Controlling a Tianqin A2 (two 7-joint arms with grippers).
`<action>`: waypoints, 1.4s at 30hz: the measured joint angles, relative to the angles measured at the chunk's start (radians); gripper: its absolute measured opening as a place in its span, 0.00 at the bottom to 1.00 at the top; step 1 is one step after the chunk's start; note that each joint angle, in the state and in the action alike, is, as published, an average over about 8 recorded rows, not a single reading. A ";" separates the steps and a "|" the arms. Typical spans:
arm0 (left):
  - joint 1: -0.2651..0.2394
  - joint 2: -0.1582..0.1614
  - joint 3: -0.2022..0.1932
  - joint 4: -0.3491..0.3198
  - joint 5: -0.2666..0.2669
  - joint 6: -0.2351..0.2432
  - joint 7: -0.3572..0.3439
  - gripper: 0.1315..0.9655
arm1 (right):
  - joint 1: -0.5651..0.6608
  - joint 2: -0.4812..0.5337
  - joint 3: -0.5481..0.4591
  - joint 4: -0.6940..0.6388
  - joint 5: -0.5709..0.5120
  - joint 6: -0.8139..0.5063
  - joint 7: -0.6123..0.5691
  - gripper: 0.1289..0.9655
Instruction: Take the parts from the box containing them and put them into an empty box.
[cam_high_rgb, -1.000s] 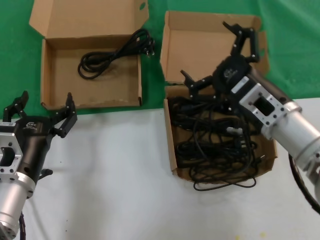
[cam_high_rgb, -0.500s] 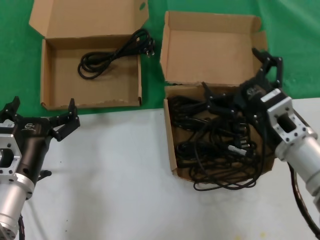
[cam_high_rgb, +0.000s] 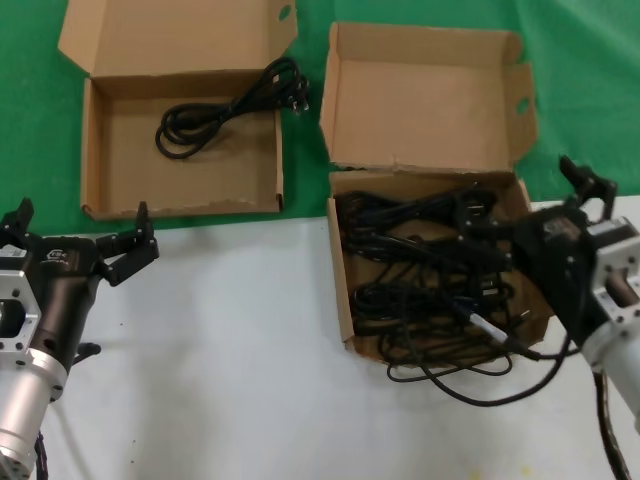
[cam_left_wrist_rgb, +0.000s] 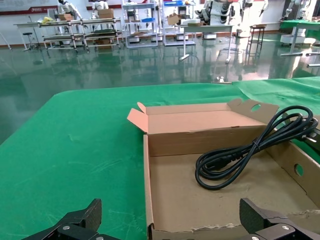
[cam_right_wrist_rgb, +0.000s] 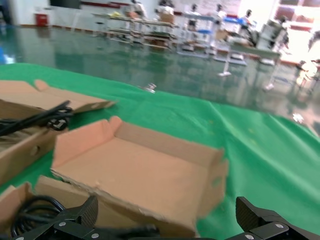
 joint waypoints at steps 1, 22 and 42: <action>0.000 0.000 0.000 0.000 0.000 0.000 0.000 0.98 | -0.009 -0.001 0.005 0.001 0.005 0.006 0.009 1.00; 0.003 0.000 -0.002 0.001 -0.005 -0.005 0.003 1.00 | -0.106 -0.008 0.057 0.015 0.054 0.066 0.104 1.00; 0.003 0.000 -0.002 0.001 -0.005 -0.005 0.003 1.00 | -0.106 -0.008 0.057 0.015 0.054 0.066 0.104 1.00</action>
